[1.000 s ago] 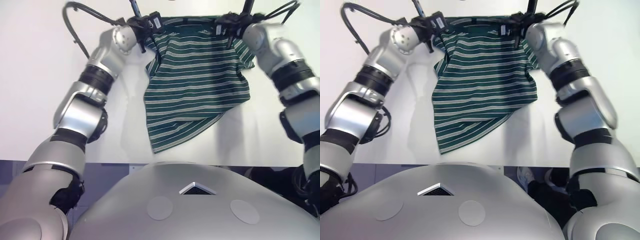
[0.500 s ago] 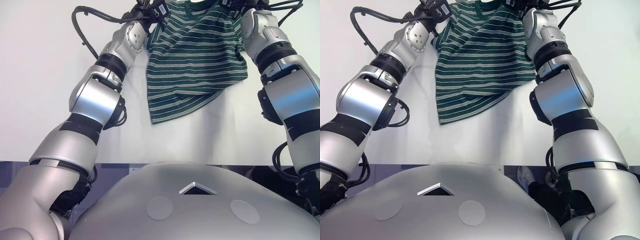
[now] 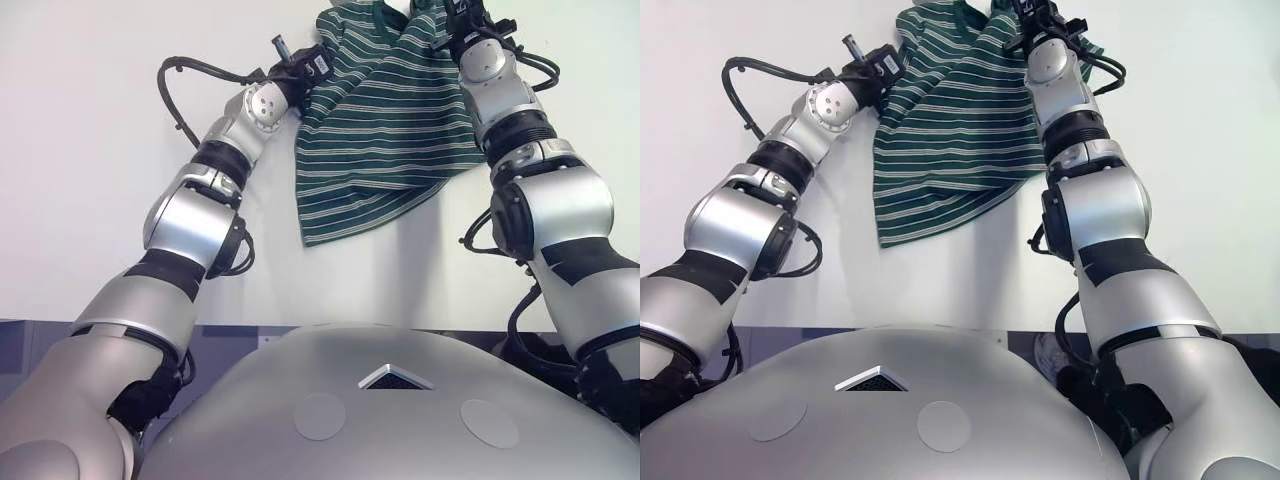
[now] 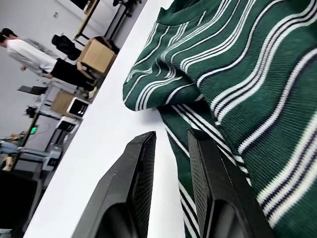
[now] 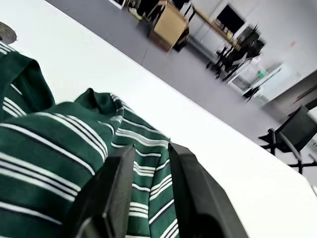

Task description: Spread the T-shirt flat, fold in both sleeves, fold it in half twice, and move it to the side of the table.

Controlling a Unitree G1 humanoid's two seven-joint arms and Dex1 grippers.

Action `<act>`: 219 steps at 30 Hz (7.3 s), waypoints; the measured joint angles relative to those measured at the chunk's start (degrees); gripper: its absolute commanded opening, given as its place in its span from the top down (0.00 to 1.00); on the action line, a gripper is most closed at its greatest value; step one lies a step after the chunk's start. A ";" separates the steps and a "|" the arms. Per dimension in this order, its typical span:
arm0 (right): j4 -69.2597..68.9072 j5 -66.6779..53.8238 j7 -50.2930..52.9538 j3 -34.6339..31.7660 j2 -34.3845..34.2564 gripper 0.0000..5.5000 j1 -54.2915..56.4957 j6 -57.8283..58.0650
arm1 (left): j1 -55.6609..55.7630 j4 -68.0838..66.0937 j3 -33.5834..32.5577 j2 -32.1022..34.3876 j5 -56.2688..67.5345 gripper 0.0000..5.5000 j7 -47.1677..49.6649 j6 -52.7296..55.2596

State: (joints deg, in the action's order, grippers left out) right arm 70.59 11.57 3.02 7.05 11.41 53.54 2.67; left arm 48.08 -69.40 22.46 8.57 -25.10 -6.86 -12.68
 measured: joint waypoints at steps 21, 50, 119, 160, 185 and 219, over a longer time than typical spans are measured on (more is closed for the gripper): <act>-28.69 6.96 14.00 1.48 5.79 0.66 -10.12 -3.30 | 6.83 4.39 1.99 4.87 -0.11 0.79 -23.73 7.22; -38.00 7.22 13.64 1.43 2.72 0.66 -16.27 0.32 | -16.04 26.24 -7.47 11.46 7.64 0.79 -11.47 13.66; -79.56 -31.00 -59.68 -1.08 37.73 0.53 -62.98 4.29 | -42.15 81.35 -1.67 0.70 20.59 0.79 -10.85 19.46; -93.70 -50.35 -50.81 4.12 31.13 0.53 -51.71 52.93 | -20.45 42.05 11.71 -8.45 -0.38 0.79 -10.11 23.10; -88.58 -43.94 -57.73 -1.40 33.69 0.53 -63.33 38.40 | -20.24 40.85 11.69 -8.62 -0.45 0.79 -10.01 20.88; -76.50 -40.10 -73.10 -15.14 42.02 0.53 -52.32 34.68 | -20.31 38.87 5.57 -8.98 -0.34 0.79 0.06 20.73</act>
State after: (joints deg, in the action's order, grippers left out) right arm -5.90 -28.53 -70.08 -8.09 53.43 1.21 37.35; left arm 27.77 -30.53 28.03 -0.40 -25.44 -6.80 8.05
